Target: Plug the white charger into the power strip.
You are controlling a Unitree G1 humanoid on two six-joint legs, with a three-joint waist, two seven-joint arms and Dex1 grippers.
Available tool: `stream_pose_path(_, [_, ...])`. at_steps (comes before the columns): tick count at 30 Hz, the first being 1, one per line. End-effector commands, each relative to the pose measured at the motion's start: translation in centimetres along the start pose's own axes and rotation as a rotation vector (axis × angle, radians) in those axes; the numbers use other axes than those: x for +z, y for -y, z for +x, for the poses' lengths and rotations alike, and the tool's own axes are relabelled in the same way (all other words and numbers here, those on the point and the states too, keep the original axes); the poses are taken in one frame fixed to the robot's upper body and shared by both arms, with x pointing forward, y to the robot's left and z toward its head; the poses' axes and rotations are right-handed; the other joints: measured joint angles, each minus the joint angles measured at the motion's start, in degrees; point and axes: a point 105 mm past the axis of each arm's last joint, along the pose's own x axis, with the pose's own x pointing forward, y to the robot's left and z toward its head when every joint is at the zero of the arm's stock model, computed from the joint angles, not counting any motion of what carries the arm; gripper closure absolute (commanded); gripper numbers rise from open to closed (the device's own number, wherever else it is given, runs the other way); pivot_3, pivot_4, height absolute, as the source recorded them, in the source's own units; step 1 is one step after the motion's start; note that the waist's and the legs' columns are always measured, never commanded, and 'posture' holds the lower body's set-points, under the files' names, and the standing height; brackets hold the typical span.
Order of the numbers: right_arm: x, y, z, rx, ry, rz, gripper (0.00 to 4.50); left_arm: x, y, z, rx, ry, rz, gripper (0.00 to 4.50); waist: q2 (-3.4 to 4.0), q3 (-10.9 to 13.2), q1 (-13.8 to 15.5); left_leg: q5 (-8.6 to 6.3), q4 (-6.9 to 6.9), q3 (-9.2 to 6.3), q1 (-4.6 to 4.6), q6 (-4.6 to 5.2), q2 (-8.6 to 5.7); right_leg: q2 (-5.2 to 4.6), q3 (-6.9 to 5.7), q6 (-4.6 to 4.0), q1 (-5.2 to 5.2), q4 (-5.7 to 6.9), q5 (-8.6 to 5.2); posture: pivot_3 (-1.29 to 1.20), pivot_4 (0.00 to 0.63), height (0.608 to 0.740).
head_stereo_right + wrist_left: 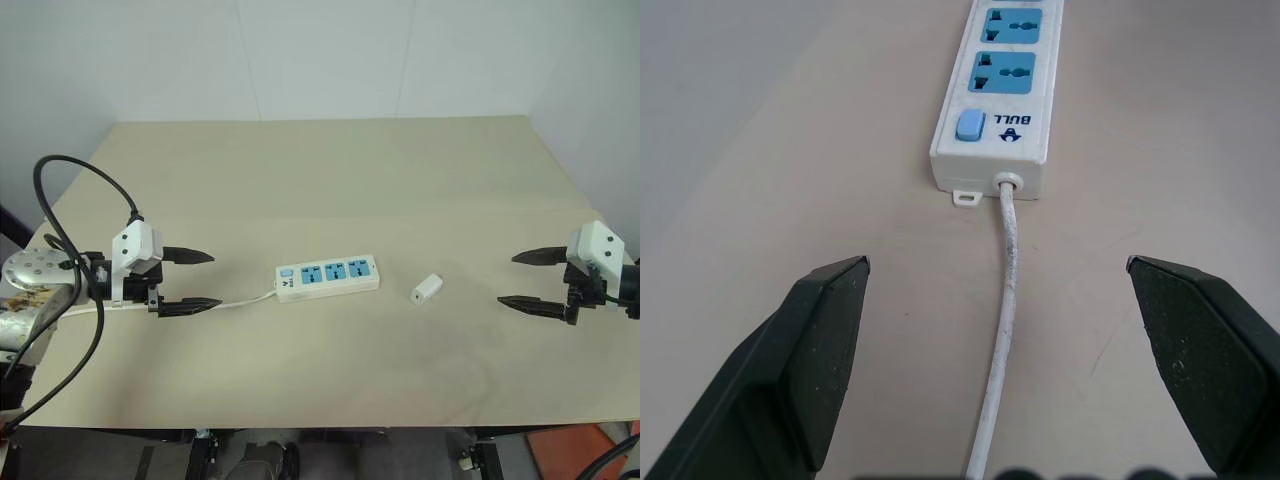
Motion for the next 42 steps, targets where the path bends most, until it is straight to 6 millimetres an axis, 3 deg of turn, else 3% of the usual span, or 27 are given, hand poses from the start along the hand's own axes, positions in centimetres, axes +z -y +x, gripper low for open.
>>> stream_pose_path(1, [0.5, 0.0, -0.2, -0.011, 0.024, -0.002, 0.0, 0.7, -0.1, -0.3, 0.01, 0.017, 0.036, 0.01, 0.0, 0.0, 0.0, 0.0, 0.0, 0.0, 0.0, 0.0, 0.0, 0.0, 0.0, 0.0, 0.0, 0.0, 0.0, 0.0, 0.15, 0.74])
stream_pose_path(14, [0.1, -0.3, -0.3, -0.005, 0.018, 0.001, 0.0, 0.6, -0.2, -0.2, 0.003, 0.017, 0.035, 0.01, 0.0, 0.0, 0.0, 0.0, 0.0, 0.0, 0.0, 0.0, 0.0, 0.0, 0.0, 0.0, 0.0, 0.0, 0.0, 0.0, 0.15, 0.74])
stream_pose_path(22, [1.9, 0.4, 0.8, 0.02, 0.065, -0.047, 0.0, 0.5, -1.0, 1.4, -0.036, 0.199, 0.038, 0.01, -0.01, 0.0, -0.02, 0.01, 0.0, 0.08, 0.02, -0.02, 0.0, 0.0, 0.0, 0.0, 0.01, 0.01, 0.0, 0.0, 0.15, 0.74])
stream_pose_path(26, [3.1, 0.5, 2.0, 0.06, 0.092, -0.086, 0.0, -0.2, -1.9, 3.0, -0.068, 0.313, 0.005, 0.01, -0.04, -0.02, -0.02, 0.02, 0.0, 0.17, 0.02, -0.03, -0.01, 0.0, 0.0, 0.0, 0.02, -0.01, 0.0, 0.0, 0.15, 0.74])
stream_pose_path(35, [5.3, 0.7, 3.9, 0.113, 0.156, -0.163, 0.0, -2.0, -3.2, 7.5, -0.109, 0.302, 0.018, 0.01, -0.07, -0.02, -0.05, 0.03, 0.04, 0.23, -0.12, -0.04, -0.07, -0.02, -0.1, 0.04, 0.04, 0.03, 0.02, 0.0, 0.15, 0.74])
stream_pose_path(42, [6.0, 0.8, 3.7, 0.128, 0.168, -0.181, 0.0, -1.0, -2.3, 10.4, -0.228, 0.307, 0.034, 0.01, -0.1, -0.03, -0.05, 0.03, 0.06, 0.18, -0.31, -0.03, -0.09, -0.03, -0.24, 0.05, -0.01, 0.04, 0.03, 0.0, 0.15, 0.74])
